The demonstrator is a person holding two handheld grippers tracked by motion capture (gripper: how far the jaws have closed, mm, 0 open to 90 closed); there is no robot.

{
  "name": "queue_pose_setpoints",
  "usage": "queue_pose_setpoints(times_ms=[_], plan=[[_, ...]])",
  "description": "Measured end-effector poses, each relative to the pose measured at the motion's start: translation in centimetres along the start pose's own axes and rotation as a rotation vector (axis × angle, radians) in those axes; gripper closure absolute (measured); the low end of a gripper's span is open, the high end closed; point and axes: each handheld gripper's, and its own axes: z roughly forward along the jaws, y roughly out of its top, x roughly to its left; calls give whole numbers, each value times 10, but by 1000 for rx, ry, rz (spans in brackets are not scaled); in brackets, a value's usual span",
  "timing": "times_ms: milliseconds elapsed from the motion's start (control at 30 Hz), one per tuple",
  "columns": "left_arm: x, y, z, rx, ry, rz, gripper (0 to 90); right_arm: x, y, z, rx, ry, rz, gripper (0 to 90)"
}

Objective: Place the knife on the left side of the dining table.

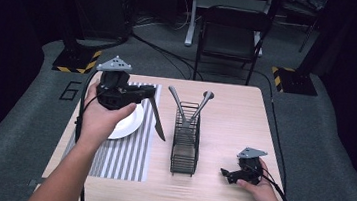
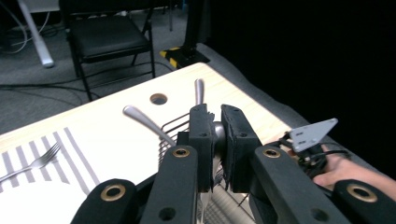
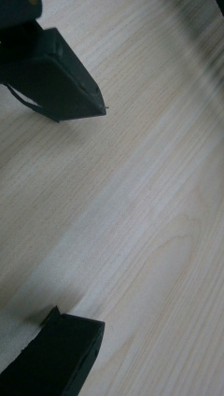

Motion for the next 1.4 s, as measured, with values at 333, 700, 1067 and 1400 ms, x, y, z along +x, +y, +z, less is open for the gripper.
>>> queue_pose_setpoints(times_ms=[333,700,1067,1400], plan=[[19,-27,13,28,24,-44,835,0,0,0,-1,-1,0,0],[31,-45,21,45,46,-77,834,0,0,0,-1,-1,0,0],[46,-61,22,51,79,-125,834,0,0,0,-1,-1,1,0],[57,-74,23,71,105,-159,834,0,0,0,-2,-1,0,0]])
